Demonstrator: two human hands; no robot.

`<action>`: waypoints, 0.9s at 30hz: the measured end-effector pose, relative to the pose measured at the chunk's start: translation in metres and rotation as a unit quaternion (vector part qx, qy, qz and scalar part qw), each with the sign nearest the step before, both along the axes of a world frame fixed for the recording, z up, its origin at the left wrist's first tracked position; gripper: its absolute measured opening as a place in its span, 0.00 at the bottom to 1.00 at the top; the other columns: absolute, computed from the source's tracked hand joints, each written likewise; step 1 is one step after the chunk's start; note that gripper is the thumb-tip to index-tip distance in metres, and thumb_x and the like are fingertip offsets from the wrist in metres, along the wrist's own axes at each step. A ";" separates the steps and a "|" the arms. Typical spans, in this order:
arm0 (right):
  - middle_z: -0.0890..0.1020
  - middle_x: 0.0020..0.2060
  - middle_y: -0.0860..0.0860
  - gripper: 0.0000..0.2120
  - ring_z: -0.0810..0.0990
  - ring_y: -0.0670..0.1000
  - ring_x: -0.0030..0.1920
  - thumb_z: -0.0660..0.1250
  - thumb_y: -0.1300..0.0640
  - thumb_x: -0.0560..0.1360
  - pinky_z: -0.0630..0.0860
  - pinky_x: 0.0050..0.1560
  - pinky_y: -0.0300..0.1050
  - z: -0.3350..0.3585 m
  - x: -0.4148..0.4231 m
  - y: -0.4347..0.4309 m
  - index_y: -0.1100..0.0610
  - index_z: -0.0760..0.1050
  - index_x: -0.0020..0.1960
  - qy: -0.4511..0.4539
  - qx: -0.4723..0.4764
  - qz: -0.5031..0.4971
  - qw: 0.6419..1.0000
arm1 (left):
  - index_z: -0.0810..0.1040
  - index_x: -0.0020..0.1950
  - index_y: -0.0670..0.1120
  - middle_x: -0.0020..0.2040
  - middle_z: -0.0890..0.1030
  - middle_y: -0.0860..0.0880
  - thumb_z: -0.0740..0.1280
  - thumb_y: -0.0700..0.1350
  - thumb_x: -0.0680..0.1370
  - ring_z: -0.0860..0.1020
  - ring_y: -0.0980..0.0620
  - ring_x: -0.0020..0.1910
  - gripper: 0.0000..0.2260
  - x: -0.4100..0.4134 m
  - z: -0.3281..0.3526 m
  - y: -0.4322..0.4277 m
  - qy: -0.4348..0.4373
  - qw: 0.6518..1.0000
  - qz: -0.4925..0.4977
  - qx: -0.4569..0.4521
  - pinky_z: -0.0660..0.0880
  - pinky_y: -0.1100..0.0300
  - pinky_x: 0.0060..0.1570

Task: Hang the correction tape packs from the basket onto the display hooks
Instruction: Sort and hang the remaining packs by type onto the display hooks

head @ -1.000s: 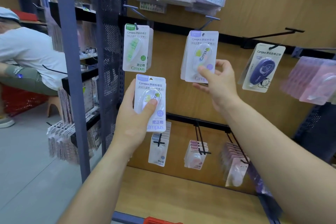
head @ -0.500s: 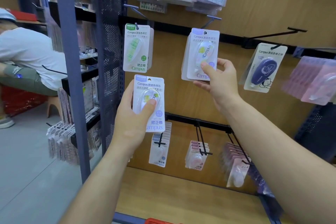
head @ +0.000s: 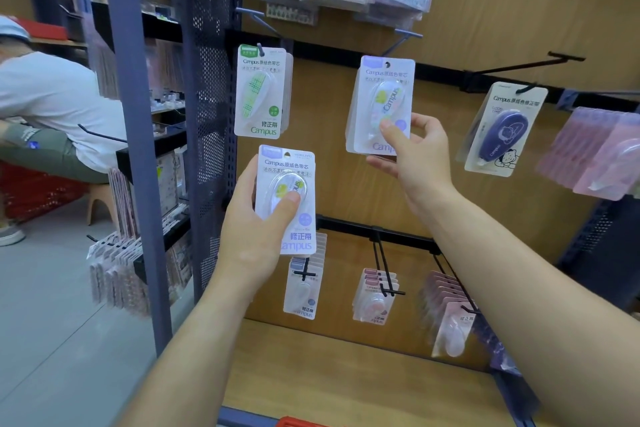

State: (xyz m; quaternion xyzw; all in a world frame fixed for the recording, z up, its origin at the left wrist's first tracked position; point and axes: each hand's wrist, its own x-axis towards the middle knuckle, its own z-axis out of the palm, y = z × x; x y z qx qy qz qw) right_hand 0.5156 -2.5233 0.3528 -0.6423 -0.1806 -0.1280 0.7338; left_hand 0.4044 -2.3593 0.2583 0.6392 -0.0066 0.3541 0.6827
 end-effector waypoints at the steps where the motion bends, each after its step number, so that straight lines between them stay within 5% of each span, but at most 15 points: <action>1: 0.85 0.54 0.52 0.17 0.88 0.50 0.47 0.70 0.57 0.80 0.84 0.43 0.46 -0.001 0.000 0.000 0.56 0.68 0.65 -0.002 0.002 -0.004 1.000 | 0.71 0.74 0.57 0.60 0.83 0.57 0.69 0.41 0.82 0.83 0.57 0.57 0.23 0.000 0.000 0.000 0.001 1.000 -0.001 0.000 0.84 0.56 0.50; 22: 0.84 0.53 0.55 0.12 0.89 0.53 0.42 0.71 0.54 0.79 0.86 0.48 0.51 0.000 0.057 0.015 0.59 0.74 0.58 0.103 -0.080 -0.049 0.990 | 0.72 0.74 0.55 0.59 0.84 0.57 0.70 0.40 0.81 0.83 0.60 0.55 0.23 0.000 -0.003 -0.004 0.006 1.000 -0.013 -0.019 0.81 0.64 0.45; 27: 0.72 0.63 0.49 0.30 0.79 0.49 0.48 0.73 0.43 0.76 0.83 0.51 0.54 -0.017 0.046 0.017 0.55 0.66 0.70 0.123 -0.186 -0.147 0.964 | 0.71 0.75 0.55 0.61 0.83 0.57 0.70 0.41 0.81 0.83 0.60 0.57 0.24 0.001 -0.004 -0.006 0.017 1.000 -0.017 -0.014 0.82 0.62 0.48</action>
